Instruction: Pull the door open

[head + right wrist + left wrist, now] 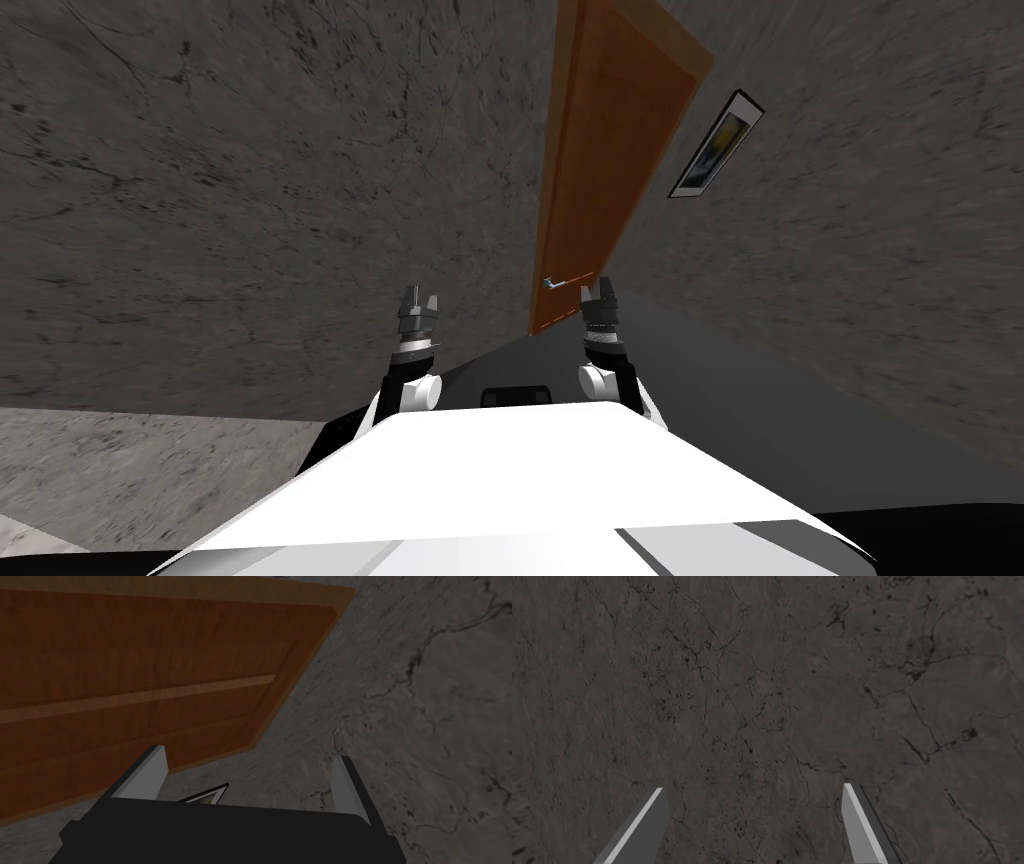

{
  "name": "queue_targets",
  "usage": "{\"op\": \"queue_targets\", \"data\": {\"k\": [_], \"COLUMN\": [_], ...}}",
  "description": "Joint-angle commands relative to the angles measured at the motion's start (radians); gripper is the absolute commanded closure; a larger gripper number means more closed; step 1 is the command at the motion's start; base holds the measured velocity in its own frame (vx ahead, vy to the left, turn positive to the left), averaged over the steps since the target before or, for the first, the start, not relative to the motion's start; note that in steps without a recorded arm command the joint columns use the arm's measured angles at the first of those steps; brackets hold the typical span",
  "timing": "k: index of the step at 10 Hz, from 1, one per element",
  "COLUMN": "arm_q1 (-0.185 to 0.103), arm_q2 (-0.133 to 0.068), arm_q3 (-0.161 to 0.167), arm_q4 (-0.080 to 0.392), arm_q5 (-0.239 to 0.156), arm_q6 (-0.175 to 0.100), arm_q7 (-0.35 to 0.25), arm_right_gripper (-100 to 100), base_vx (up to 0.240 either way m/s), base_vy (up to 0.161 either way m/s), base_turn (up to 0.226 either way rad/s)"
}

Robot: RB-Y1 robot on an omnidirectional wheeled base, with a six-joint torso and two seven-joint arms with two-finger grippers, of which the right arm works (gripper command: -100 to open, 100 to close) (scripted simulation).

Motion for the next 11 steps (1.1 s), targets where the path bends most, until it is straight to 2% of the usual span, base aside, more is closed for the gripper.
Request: {"op": "queue_targets", "data": {"k": [1, 2, 3, 5, 8, 11], "arm_q1": [-0.005, -0.016, -0.016, -0.041, -0.053, -0.079], "arm_q2": [-0.006, -0.015, -0.015, -0.034, -0.044, -0.065], "arm_q3": [0.005, 0.011, 0.011, 0.026, 0.033, 0.049], "arm_q4": [0.041, 0.071, 0.082, 0.155, 0.217, 0.299], "arm_q5": [-0.008, -0.023, -0.023, -0.054, -0.069, -0.103], "arm_q6": [-0.014, -0.023, -0.023, -0.043, -0.053, -0.075], "arm_q7": [-0.003, -0.005, -0.005, -0.011, -0.014, -0.021], "arm_right_gripper": [-100, -100, -100, -100, -100, -100], "base_vx": [0.035, 0.047, 0.042, 0.054, 0.041, 0.03], "base_vy": [-0.077, -0.052, -0.049, -0.07, -0.063, -0.065], "base_turn": [0.064, 0.102, 0.058, 0.163, 0.083, 0.111]}}
